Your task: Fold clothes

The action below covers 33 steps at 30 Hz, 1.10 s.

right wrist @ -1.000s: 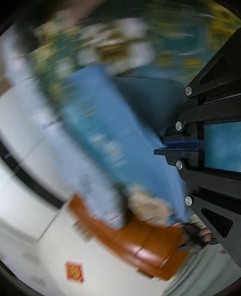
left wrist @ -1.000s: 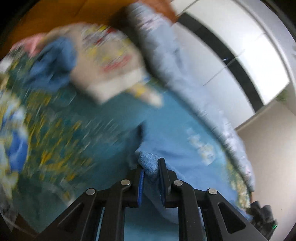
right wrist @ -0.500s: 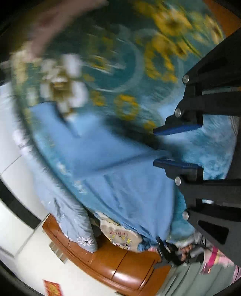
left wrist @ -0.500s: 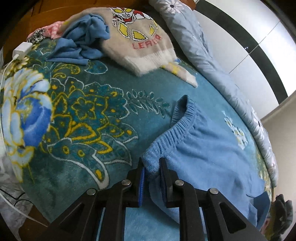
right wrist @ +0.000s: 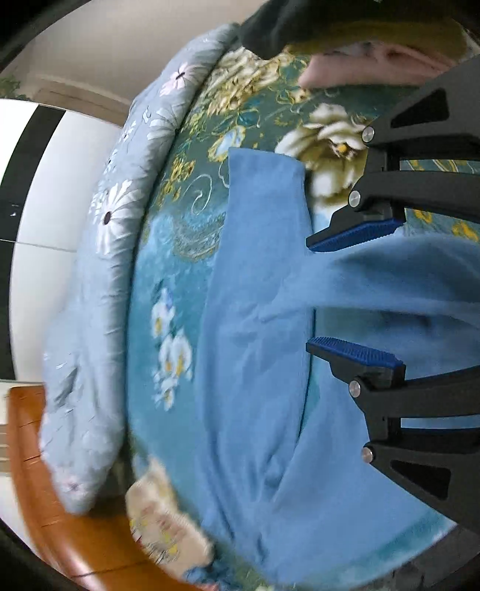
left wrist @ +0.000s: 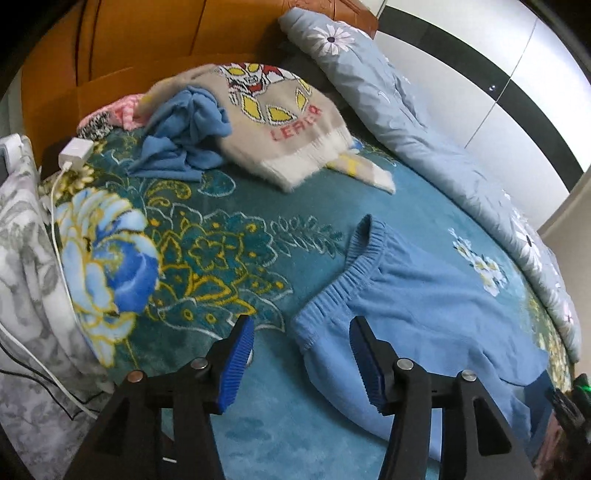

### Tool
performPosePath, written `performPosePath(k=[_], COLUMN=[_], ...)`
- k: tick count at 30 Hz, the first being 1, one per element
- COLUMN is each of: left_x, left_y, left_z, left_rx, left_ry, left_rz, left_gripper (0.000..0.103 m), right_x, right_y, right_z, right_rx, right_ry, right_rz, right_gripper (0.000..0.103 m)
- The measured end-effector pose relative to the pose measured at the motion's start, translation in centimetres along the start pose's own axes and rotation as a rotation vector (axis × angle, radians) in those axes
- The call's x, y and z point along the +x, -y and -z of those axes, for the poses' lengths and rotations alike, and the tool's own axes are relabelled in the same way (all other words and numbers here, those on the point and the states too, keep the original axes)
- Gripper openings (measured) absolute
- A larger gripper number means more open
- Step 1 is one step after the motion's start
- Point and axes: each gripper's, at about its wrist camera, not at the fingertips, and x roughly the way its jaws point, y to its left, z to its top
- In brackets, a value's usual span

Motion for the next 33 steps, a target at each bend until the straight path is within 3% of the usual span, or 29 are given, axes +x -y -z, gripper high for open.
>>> performPosePath(k=[1,2,3,4,6,10,12,15,17,22,27,33], left_x=[-0.1,-0.1,-0.1,-0.2,-0.1,0.3,0.6,1.4,1.8,2.0,2.3,3.0], left_y=[0.1,0.2,0.3,0.3,0.5,0.8,0.9,1.1,1.4,1.7,1.2,0.7], left_z=[0.1,0.1,0.2,0.2,0.2,0.3,0.4,0.6,0.8,1.0,0.9,1.0], left_rx=[0.002,0.004,0.006,0.005,0.003,0.003,-0.001,-0.004,-0.005,0.005,-0.01,-0.02], left_ry=[0.0,0.0,0.0,-0.002,-0.004,-0.01,-0.018,-0.038,-0.054,-0.064,-0.071,-0.087], left_rz=[0.002,0.003,0.004,0.008,0.019,0.04,0.046,0.057,0.067,0.07,0.063,0.05], left_gripper=[0.058,0.058,0.058,0.058,0.058,0.058,0.058,0.058,0.058,0.058,0.058,0.058], right_x=[0.1,-0.2,-0.5,-0.8,-2.8,-10.4,-12.9,-12.1,-9.2,-5.4,-5.6,-7.6], right_y=[0.5,1.4,2.3,3.3,4.9,9.5,11.0,11.5,11.3,11.8,11.8,10.5], right_z=[-0.1,-0.1,-0.1,-0.1,0.2,2.3,4.4,8.0,11.0,16.0,15.3,13.5], right_rx=[0.014,0.042,0.07,0.099,0.152,0.308,0.346,0.312,0.299,0.365,0.325,0.229], right_ry=[-0.008,-0.011,-0.013,-0.016,0.027,0.268,0.333,0.269,0.139,-0.026,-0.031,0.043], right_rz=[-0.005,-0.019,-0.034,-0.049,-0.066,-0.065,-0.021,0.107,0.179,0.221,0.277,0.406], right_gripper=[0.028,0.015,0.005,0.005,0.004,0.004,0.004,0.004,0.004,0.004,0.005,0.022])
